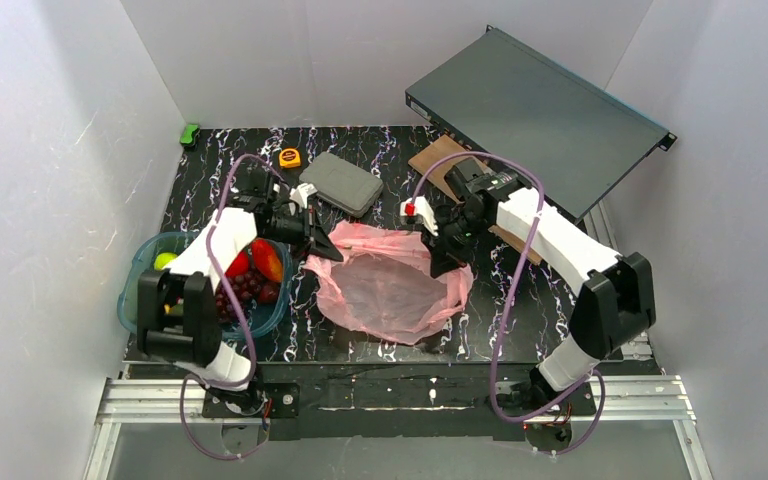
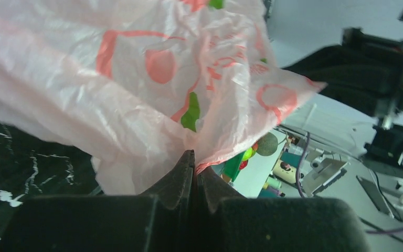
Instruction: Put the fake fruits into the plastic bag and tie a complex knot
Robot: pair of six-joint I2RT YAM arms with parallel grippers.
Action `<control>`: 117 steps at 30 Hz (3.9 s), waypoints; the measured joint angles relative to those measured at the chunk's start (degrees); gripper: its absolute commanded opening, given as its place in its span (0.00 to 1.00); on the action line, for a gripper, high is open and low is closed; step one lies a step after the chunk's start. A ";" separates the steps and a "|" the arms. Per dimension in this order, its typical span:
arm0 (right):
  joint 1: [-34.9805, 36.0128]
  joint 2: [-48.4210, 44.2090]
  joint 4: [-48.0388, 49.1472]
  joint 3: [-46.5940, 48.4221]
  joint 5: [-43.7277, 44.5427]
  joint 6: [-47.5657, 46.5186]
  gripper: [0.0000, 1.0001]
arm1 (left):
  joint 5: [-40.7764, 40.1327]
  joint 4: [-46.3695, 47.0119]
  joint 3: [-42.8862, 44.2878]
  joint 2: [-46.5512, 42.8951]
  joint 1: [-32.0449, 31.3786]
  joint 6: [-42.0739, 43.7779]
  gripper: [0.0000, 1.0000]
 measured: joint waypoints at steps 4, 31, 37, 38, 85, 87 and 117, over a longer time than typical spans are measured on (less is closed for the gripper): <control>0.04 2.36 0.57 1.55 -0.68 1.81 0.01 | -3.58 -1.14 2.29 5.77 0.04 3.45 0.31; -5.35 -8.15 25.03 -14.40 -11.76 57.90 0.01 | -20.11 -12.02 0.44 -12.44 31.50 24.59 0.82; -5.38 -8.17 34.49 -15.02 -21.33 68.37 0.01 | -20.17 -0.20 -4.70 -9.14 30.51 22.77 0.76; -5.38 -8.17 37.73 -15.26 -24.92 71.43 0.01 | -20.63 1.90 -5.86 -6.60 29.40 22.12 0.76; -3.78 -3.17 57.75 -23.93 -30.73 88.50 0.01 | -22.38 4.79 -7.39 -30.23 -22.88 46.27 0.09; -3.78 -3.08 57.75 -23.93 -30.82 88.59 0.01 | -25.79 8.39 -11.23 -29.35 -26.45 50.16 0.09; -3.78 -2.51 55.63 -24.24 -31.76 86.58 0.01 | -30.80 1.49 -28.72 -42.34 -28.30 85.00 0.98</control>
